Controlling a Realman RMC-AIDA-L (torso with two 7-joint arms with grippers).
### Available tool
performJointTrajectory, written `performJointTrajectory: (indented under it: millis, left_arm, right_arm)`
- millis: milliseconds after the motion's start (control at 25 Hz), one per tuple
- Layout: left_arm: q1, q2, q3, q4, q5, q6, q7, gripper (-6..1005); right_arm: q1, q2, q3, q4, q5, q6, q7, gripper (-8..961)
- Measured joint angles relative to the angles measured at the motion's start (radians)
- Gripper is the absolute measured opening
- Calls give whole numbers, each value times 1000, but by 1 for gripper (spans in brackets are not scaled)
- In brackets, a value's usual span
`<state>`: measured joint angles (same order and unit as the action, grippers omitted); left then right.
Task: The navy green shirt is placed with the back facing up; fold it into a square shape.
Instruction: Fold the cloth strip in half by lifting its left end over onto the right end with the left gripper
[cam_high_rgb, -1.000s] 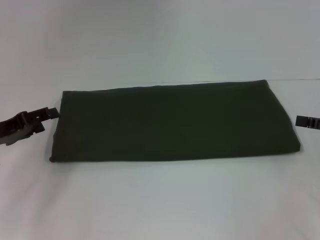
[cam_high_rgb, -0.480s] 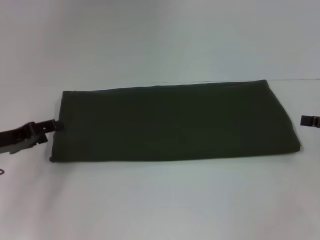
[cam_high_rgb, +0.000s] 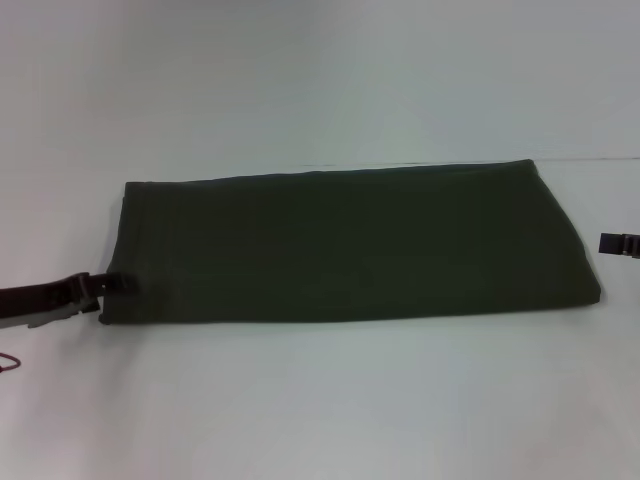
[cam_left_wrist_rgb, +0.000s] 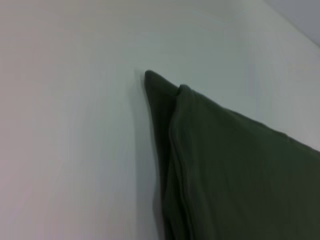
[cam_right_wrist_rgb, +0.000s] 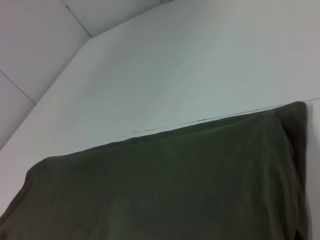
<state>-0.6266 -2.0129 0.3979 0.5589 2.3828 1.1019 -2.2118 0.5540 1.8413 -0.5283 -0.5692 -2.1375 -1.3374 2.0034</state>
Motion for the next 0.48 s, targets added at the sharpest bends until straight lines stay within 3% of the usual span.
performJointTrajectory:
  millis: [480]
  left_arm:
    - [-12, 3, 12, -14, 1, 47, -1, 767]
  right_arm:
    - [7, -2, -4, 0, -1, 4, 3, 869]
